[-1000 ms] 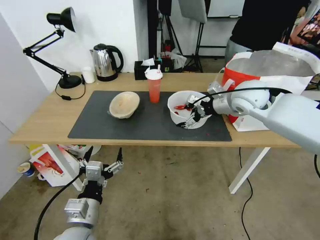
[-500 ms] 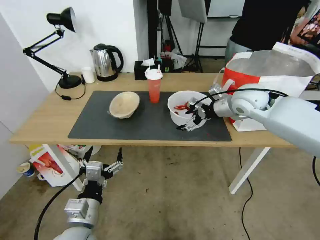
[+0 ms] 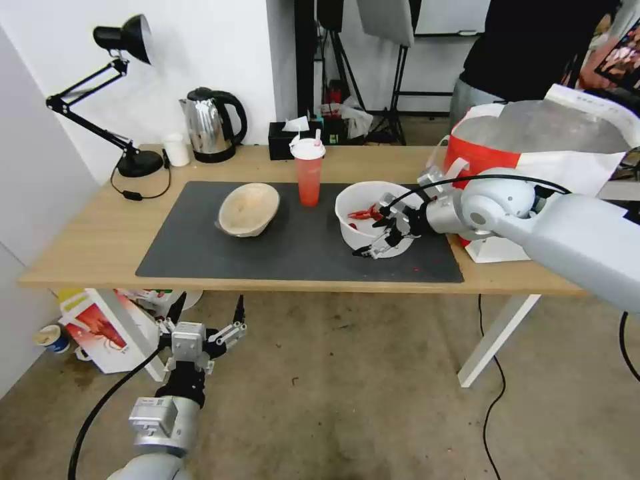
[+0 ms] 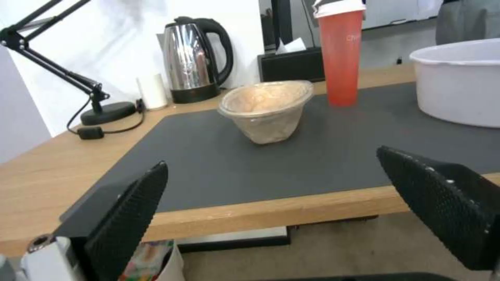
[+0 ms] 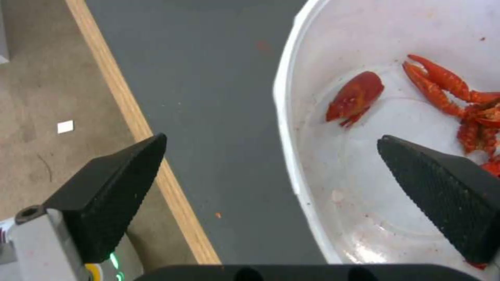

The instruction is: Pick up the trash from the table and place it into the takeout bag.

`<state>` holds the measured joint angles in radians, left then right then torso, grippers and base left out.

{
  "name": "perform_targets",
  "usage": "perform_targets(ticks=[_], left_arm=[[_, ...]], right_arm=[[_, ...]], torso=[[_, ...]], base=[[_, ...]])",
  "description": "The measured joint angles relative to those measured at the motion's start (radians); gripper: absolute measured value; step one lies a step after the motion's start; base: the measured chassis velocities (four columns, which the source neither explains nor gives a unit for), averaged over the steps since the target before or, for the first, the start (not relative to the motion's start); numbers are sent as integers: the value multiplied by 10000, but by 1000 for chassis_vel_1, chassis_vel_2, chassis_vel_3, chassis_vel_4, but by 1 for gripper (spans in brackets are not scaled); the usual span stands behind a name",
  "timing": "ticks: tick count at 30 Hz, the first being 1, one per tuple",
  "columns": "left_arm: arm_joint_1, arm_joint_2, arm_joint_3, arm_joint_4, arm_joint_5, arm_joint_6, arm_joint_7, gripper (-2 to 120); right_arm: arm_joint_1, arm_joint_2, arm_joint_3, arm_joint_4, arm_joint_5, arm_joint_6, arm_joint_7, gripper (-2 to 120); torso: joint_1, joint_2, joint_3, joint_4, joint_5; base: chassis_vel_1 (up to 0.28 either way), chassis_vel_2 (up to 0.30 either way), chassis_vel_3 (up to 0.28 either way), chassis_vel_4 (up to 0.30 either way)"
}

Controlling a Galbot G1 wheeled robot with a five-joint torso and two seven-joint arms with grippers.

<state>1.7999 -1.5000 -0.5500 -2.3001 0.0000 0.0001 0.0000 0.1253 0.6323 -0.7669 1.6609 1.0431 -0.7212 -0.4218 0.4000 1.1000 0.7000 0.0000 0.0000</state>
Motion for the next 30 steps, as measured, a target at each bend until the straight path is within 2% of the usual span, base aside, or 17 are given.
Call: perform_targets(ticks=[30], left_arm=[[0,0,0,0,0,0,0,100]], right_arm=[[-281,547,122,-1007,-48,5,15,100]], torso=[[0,0,0,0,-1]], base=[[0,0,0,0]])
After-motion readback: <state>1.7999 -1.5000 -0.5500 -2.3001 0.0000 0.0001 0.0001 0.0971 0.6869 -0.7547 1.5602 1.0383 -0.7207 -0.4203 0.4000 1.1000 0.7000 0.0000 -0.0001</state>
